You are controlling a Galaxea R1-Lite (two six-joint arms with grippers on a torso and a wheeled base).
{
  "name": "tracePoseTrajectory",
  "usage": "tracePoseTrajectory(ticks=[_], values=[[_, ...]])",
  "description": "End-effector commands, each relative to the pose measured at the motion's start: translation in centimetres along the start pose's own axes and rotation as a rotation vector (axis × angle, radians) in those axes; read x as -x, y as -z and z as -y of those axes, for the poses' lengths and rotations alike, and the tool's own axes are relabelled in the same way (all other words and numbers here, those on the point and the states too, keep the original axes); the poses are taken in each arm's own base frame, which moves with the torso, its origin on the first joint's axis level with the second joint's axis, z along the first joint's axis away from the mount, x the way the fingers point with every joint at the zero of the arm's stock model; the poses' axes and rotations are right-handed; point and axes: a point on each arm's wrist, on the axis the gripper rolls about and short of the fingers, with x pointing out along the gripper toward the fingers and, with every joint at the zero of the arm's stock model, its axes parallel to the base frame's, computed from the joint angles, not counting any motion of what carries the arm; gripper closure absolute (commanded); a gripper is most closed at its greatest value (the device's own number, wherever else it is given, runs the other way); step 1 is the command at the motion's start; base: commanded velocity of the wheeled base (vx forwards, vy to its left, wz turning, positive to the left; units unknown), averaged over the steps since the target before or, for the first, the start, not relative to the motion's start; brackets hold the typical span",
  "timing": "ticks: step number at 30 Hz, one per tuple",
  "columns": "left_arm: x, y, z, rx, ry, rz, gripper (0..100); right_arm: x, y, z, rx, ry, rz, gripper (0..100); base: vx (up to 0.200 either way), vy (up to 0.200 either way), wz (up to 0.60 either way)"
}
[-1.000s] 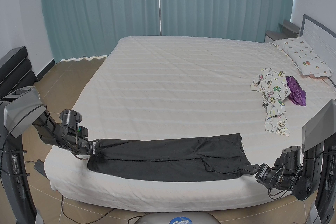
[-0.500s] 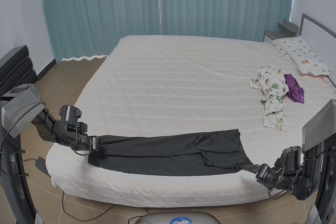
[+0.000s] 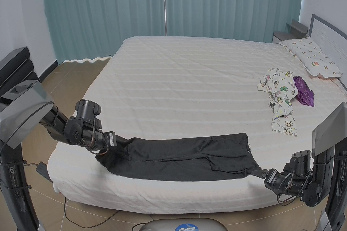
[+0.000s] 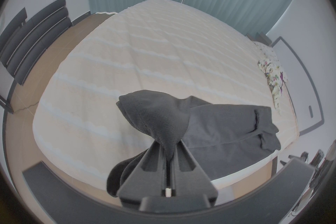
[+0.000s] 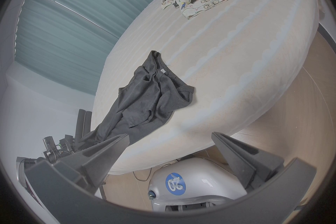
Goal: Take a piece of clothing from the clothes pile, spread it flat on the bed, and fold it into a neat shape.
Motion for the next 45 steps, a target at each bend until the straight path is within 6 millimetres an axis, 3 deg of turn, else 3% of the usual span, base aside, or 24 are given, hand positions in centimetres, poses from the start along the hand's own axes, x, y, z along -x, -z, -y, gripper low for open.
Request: tracePoseTrajectory(ticks=[1,24,45], values=[[0.9,0.0,2.3,-0.031,0.034,0.001,100,0.1,-0.2,-0.2,-0.005,-0.018,0.017,0,0.000,-0.200,0.00],[1.7,1.1,6.7,-0.085,0.063,-0.015,100,0.1,-0.2,-0.2,-0.006,-0.016,0.017,0,0.000,-0.200,0.00],[1.7,1.1,6.8,-0.085,0.063,-0.015,100,0.0,-0.3,-0.1,-0.007,-0.014,0.017,0,-0.057,0.000,0.00]])
